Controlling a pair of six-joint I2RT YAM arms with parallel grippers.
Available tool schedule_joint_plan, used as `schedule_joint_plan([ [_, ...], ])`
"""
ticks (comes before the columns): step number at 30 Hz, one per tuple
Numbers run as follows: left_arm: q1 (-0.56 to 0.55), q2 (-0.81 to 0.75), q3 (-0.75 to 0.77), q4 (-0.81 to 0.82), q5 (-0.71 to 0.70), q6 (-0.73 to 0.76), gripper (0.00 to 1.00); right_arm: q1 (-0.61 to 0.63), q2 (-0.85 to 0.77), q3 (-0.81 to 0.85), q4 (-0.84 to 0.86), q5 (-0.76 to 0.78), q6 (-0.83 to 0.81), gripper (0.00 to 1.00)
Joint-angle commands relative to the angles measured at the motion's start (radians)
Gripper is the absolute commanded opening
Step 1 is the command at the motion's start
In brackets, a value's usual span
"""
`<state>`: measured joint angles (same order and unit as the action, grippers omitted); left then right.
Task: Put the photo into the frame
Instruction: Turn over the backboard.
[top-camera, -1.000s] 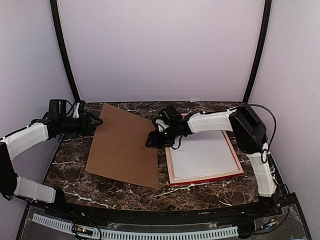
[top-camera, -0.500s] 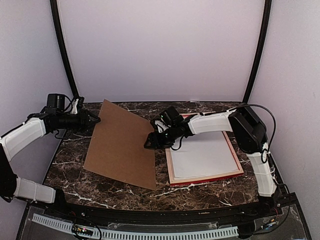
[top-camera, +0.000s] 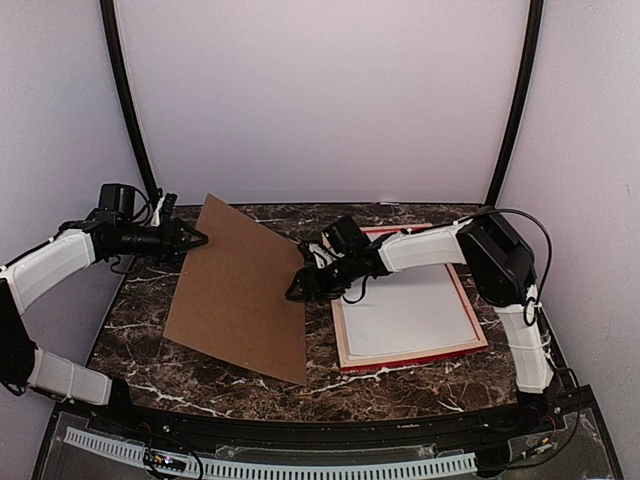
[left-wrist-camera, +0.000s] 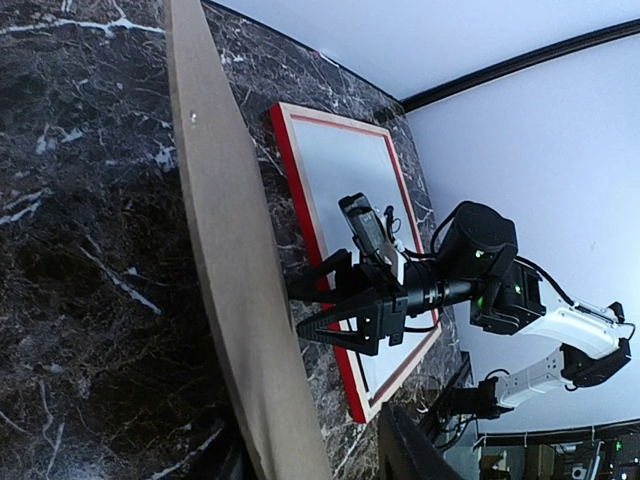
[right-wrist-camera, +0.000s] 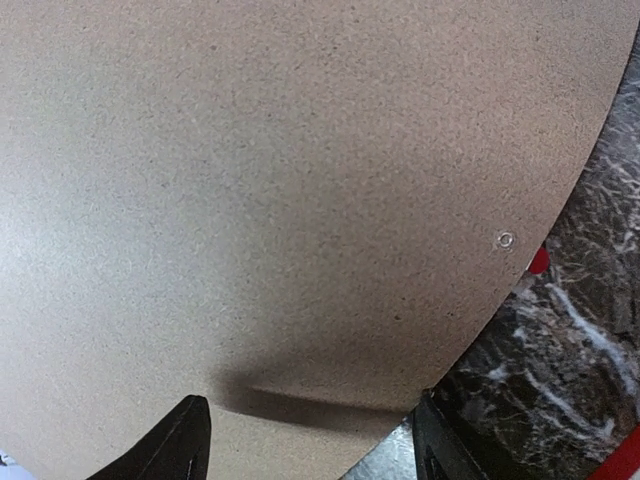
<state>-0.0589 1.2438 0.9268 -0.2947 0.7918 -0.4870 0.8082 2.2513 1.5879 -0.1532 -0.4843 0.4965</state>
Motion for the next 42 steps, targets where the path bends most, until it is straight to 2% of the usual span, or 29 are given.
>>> schedule_joint_plan([
  [1,-0.012,0.005,0.024,-0.045,0.093,0.009,0.42,0.014,0.011,-0.046,0.041,-0.117,-0.021,0.70],
  [8,-0.013,-0.001,0.081,-0.175,-0.021,0.076,0.37,0.010,0.011,-0.054,0.050,-0.130,-0.036,0.70],
  [15,-0.013,0.011,0.107,-0.218,-0.075,0.110,0.18,0.008,0.004,-0.063,0.047,-0.120,-0.040,0.70],
  [24,-0.012,0.019,0.094,-0.191,-0.076,0.088,0.00,0.002,-0.035,-0.072,0.041,-0.112,-0.038,0.70],
  [29,-0.012,0.013,0.130,-0.225,-0.103,0.101,0.00,-0.004,-0.064,-0.072,0.022,-0.107,-0.047,0.71],
  [36,-0.012,0.036,0.235,-0.422,-0.201,0.206,0.00,-0.015,-0.109,-0.074,-0.017,-0.084,-0.067,0.71],
  [42,-0.012,0.032,0.310,-0.510,-0.229,0.235,0.00,-0.024,-0.113,-0.072,-0.035,-0.074,-0.076,0.72],
])
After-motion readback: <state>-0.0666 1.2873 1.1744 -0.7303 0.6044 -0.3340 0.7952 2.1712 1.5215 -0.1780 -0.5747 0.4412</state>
